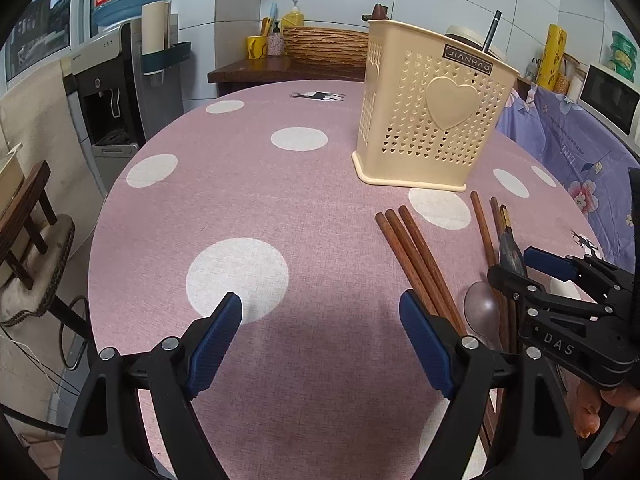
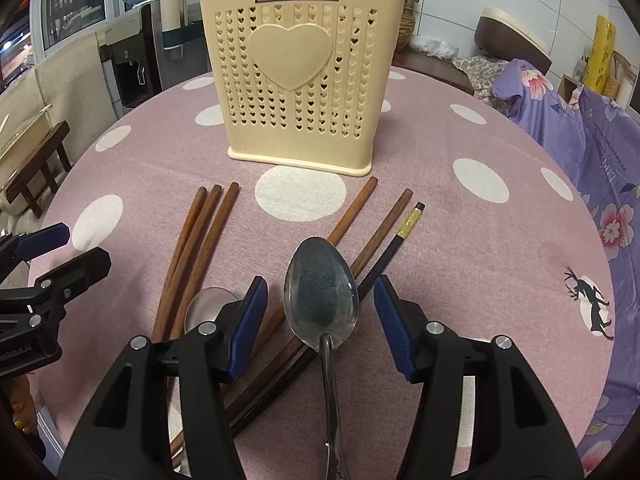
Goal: Organize utensils
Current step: 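Grasp a silver spoon with the right tool while the left tool moves toward the wooden chopsticks, then grip a wooden chopstick with the left tool while the right tool lifts the silver spoon, then carry the wooden chopstick with the left tool while the right tool carries the spoon over the holder, then lower and release the chopstick with the left tool while the right tool drops the spoon into the holder, then move the left tool to the wooden chopsticks while the right tool grasps a clear plastic spoon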
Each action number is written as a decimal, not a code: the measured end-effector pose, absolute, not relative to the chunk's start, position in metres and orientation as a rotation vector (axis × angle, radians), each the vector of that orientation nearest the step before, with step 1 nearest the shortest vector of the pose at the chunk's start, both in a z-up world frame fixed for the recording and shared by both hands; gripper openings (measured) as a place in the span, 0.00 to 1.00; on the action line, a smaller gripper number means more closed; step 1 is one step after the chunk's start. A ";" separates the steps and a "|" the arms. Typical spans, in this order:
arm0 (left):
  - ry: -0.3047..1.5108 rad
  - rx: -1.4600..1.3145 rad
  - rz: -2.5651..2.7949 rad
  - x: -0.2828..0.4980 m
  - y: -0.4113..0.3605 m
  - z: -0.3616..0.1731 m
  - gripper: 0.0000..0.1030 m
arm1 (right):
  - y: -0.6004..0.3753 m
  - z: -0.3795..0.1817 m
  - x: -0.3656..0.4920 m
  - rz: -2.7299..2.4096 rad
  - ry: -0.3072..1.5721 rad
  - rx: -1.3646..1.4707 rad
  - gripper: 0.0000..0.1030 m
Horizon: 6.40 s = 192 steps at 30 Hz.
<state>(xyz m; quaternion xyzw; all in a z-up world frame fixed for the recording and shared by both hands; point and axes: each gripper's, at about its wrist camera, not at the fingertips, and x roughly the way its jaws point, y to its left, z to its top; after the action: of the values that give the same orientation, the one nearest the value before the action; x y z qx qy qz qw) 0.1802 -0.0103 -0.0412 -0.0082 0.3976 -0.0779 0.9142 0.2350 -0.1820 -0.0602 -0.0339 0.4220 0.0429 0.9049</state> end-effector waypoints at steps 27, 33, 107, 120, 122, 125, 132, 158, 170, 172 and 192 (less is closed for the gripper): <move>0.892 0.050 -0.223 0.209 -0.050 -0.049 0.53 | -0.219 0.012 0.187 0.062 0.668 0.131 0.37; 0.904 0.062 -0.206 0.216 -0.054 -0.051 0.48 | -0.225 0.023 0.174 0.058 0.637 0.149 0.37; 0.451 -0.168 -0.263 0.203 -0.006 0.121 0.07 | -0.220 0.086 0.181 0.185 0.461 0.187 0.37; 0.325 -0.219 -0.326 0.243 -0.021 0.232 0.07 | -0.218 0.192 0.252 0.193 0.291 0.189 0.37; 0.297 -0.226 -0.307 0.251 -0.026 0.241 0.07 | -0.216 0.203 0.266 0.171 0.266 0.195 0.37; 0.282 -0.211 -0.280 0.267 -0.038 0.242 0.07 | -0.212 0.206 0.287 0.145 0.245 0.189 0.37; 0.269 -0.190 -0.223 0.290 -0.048 0.203 0.07 | -0.210 0.167 0.329 0.083 0.293 0.195 0.37; 0.488 -0.139 -0.238 0.303 -0.052 0.099 0.02 | -0.210 0.064 0.328 0.036 0.442 0.172 0.37; 0.502 -0.180 -0.253 0.262 -0.031 0.092 0.48 | -0.203 0.067 0.284 0.050 0.397 0.088 0.57; 0.534 -0.192 -0.254 0.254 -0.024 0.083 0.53 | -0.201 0.065 0.270 0.063 0.423 0.068 0.57; 0.824 -0.061 -0.214 0.190 0.004 -0.032 0.69 | -0.159 -0.049 0.191 0.289 0.840 -0.066 0.56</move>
<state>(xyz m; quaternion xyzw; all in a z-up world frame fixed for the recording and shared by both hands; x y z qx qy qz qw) 0.1897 0.0039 -0.0325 -0.0294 0.3995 -0.1038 0.9104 0.1911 -0.1589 -0.0494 -0.0318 0.4064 0.1397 0.9024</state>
